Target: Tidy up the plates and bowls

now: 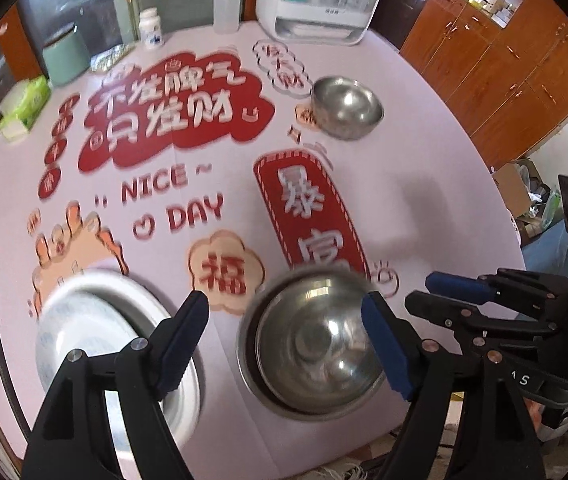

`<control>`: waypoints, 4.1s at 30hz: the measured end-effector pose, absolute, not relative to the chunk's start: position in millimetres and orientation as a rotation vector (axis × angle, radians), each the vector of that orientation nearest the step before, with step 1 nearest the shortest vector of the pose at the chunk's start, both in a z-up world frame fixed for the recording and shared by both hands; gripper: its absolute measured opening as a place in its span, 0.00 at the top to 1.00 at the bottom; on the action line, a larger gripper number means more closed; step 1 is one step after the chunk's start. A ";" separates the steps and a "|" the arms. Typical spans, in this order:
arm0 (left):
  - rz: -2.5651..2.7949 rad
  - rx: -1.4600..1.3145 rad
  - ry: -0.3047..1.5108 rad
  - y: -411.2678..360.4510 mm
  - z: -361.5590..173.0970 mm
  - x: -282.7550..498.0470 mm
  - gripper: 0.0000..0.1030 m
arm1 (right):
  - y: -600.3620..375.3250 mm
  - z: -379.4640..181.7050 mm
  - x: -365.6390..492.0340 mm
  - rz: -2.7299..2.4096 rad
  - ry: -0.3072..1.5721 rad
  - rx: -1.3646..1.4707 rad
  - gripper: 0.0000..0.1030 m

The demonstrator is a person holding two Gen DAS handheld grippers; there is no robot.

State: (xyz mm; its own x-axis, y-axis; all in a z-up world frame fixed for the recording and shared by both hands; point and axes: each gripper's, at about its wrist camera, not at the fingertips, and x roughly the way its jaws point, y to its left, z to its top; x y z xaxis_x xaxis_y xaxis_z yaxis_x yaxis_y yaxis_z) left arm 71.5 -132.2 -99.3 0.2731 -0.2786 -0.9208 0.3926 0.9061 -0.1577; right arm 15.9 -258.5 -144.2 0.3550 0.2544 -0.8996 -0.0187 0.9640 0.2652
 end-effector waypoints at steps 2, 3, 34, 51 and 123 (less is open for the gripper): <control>-0.455 0.124 1.189 -137.5 -90.5 80.4 0.25 | -264.1 -140.2 20.9 0.181 1.189 0.233 0.71; -0.458 0.132 1.175 -141.8 -84.8 86.8 0.25 | -266.7 -138.6 22.8 0.184 1.185 0.240 0.71; -0.517 0.182 1.123 -269.3 -98.7 272.8 0.21 | -423.2 -123.2 169.7 0.071 1.077 0.508 0.62; -0.554 0.116 1.343 -296.0 -185.5 321.2 0.59 | -439.3 -186.4 222.7 0.051 1.160 0.607 0.62; -0.542 0.135 1.382 -124.8 -133.6 50.3 0.91 | -260.5 -162.0 12.0 0.155 1.257 0.397 0.93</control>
State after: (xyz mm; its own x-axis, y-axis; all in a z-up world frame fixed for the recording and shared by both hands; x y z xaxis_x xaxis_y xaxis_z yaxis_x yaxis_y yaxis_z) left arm 50.3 -124.8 -133.6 0.0878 -0.2852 -0.9544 0.4395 0.8709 -0.2198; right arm 12.0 -260.5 -162.0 0.3088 0.3289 -0.8925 0.1016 0.9215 0.3747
